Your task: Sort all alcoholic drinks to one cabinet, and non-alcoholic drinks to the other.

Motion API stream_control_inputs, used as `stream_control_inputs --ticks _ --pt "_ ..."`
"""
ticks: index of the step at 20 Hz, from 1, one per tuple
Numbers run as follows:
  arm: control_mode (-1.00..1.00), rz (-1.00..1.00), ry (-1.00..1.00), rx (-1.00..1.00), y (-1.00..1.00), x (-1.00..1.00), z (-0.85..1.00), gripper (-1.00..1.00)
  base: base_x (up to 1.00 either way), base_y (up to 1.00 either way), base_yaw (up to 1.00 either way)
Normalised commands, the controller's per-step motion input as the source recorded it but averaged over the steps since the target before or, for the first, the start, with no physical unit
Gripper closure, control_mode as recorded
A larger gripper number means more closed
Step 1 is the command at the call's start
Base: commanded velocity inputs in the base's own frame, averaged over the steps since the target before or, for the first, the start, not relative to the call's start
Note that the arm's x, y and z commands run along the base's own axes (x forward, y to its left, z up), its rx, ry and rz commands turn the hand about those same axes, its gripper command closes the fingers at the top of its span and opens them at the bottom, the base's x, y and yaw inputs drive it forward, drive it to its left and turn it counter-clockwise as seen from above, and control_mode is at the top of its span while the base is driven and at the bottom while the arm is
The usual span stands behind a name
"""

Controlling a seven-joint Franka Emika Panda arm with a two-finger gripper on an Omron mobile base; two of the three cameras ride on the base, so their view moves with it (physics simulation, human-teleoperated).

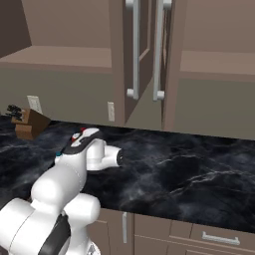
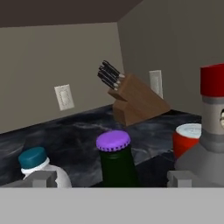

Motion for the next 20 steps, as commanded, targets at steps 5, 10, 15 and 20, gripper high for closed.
stream_control_inputs --ticks 5,10,15,20 --pt "-1.00 -0.03 0.00 0.00 0.14 0.03 -0.05 -1.00 0.00 0.00 0.00" --pt "-1.00 -0.04 0.00 0.00 0.04 0.03 -0.07 -1.00 0.00 0.00 0.00" --pt "-1.00 -0.04 0.00 0.00 0.07 0.00 -0.05 1.00 0.00 0.00 0.00" --pt "-1.00 -0.06 -0.01 0.00 0.00 0.00 0.00 1.00 0.00 0.00 0.00"
